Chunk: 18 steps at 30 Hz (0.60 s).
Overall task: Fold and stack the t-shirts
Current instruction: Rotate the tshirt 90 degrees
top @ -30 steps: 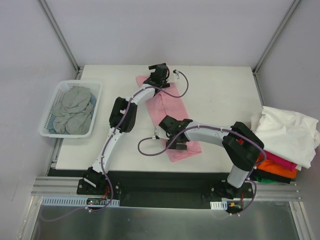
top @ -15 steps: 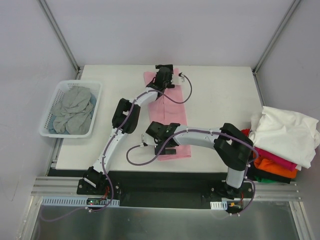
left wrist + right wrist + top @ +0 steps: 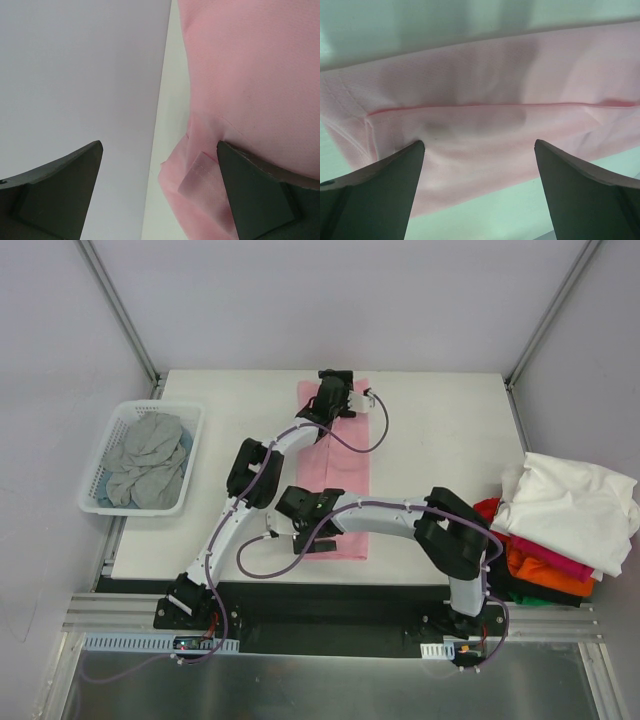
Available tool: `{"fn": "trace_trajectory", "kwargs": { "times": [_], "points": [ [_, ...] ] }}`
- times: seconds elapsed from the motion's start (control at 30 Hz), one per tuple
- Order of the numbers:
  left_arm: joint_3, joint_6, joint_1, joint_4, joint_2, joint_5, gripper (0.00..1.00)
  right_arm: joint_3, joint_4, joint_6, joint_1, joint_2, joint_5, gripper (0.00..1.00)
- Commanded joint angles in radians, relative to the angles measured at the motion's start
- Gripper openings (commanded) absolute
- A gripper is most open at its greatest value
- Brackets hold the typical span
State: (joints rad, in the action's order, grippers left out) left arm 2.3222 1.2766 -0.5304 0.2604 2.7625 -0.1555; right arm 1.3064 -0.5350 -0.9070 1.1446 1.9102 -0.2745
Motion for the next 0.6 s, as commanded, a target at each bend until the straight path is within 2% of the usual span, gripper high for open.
{"fn": "trace_trajectory", "kwargs": {
  "times": [0.0,0.2,0.37,0.57],
  "points": [
    [0.042,-0.020,-0.010,0.026,0.025,0.040,0.99,0.063,0.003,-0.018,0.015,0.024,0.023,0.96],
    [0.043,-0.051,-0.010,0.077,0.002,-0.002,0.99,0.067,0.015,-0.015,0.021,0.013,-0.026,0.96],
    [0.026,-0.103,-0.013,0.057,-0.058,-0.056,0.99,0.057,0.004,0.003,0.032,-0.033,-0.090,0.96],
    [-0.124,-0.053,-0.010,0.105,-0.196,-0.116,1.00,0.050,-0.025,0.023,0.070,-0.098,-0.183,0.96]
  ]
}}
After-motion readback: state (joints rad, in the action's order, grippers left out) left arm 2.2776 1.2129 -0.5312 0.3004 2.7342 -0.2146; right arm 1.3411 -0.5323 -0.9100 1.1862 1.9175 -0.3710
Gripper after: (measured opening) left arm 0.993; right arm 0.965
